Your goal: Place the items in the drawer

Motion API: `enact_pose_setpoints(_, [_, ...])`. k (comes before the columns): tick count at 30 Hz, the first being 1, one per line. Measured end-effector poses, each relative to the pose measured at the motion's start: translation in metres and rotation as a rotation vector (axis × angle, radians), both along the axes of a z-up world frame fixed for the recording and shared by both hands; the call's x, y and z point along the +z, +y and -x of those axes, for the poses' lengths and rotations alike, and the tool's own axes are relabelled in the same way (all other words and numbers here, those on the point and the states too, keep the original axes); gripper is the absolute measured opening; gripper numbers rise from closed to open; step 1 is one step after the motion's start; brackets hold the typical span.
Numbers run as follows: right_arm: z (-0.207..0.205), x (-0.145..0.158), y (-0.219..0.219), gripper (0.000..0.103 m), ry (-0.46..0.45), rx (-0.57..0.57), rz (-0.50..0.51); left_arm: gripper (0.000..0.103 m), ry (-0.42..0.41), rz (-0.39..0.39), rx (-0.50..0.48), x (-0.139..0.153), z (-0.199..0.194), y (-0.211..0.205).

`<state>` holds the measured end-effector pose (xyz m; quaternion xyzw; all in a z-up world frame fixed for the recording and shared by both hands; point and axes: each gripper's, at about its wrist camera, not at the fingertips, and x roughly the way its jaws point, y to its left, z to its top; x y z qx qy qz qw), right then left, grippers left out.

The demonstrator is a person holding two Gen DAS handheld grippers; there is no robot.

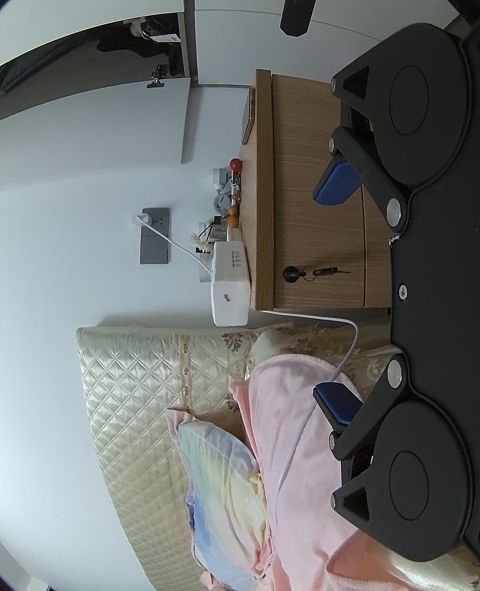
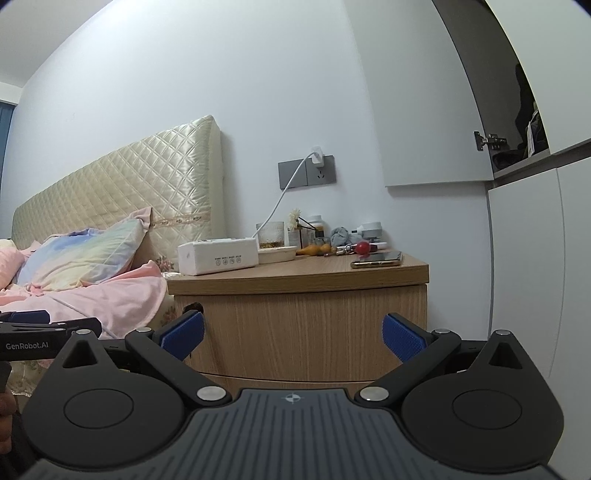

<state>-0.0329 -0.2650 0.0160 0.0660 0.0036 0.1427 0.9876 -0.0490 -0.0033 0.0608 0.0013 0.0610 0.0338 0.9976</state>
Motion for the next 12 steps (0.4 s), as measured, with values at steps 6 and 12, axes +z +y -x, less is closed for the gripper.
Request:
enact_pose_setpoints(6, [0.0013, -0.0004, -0.0013, 0.103, -0.002, -0.004, -0.001, 0.102, 0.004, -0.004, -0.002, -0.0007, -0.0013, -0.0035])
enact_pose_setpoints(12, [0.0022, -0.0009, -0.0013, 0.103, 0.001, -0.005, -0.004, 0.102, 0.003, -0.002, 0.0, -0.0006, 0.0014, 0.0018])
